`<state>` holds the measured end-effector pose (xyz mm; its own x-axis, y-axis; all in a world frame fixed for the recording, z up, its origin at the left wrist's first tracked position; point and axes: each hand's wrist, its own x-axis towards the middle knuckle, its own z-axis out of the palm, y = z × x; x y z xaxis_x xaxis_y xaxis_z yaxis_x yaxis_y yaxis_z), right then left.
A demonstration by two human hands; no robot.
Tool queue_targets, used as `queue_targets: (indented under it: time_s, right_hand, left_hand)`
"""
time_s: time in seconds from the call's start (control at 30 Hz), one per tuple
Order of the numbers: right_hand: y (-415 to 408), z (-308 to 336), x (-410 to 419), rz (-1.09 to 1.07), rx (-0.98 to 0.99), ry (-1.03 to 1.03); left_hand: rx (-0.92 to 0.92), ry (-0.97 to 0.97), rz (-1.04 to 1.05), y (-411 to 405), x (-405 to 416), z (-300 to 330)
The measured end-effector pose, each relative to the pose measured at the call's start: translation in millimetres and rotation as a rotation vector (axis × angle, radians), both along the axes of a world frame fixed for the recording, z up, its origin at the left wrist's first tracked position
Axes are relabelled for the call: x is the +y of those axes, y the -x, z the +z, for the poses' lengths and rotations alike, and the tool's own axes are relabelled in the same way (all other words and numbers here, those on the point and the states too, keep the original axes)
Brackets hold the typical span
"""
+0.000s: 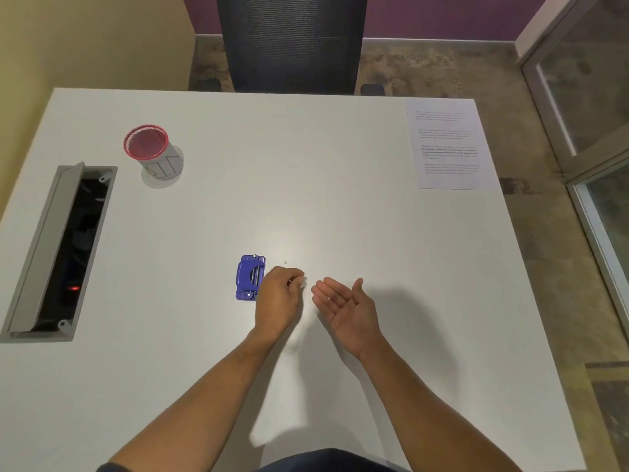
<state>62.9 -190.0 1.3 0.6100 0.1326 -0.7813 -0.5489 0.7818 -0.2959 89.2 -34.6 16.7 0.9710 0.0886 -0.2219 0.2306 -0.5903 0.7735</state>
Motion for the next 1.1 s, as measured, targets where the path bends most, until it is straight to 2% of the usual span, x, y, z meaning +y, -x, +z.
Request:
queue_targets:
  time_s: [0.13,0.3,0.47,0.83,1.1]
  right_hand:
    - [1,-1,-4,0.002,0.014,0.011]
    - [1,-3,-12,0.021,0.019,0.036]
    - [-1,-6,-15,0.028,0.019,0.043]
    - [-6,-6,-15,0.055,0.023,0.058]
    - [-6,-1,-10,0.064,0.030,0.052]
  left_hand:
    - [0.029,-0.185,-0.012,-17,12,-10]
    - [-0.041,-0.483,-0.053,-40,14,-17]
    - [0.037,-0.707,-0.197,-53,17,-29]
    - [0.094,-0.943,-0.446,-57,16,-21]
    - [0.071,-0.983,-0.534,-59,8,-22]
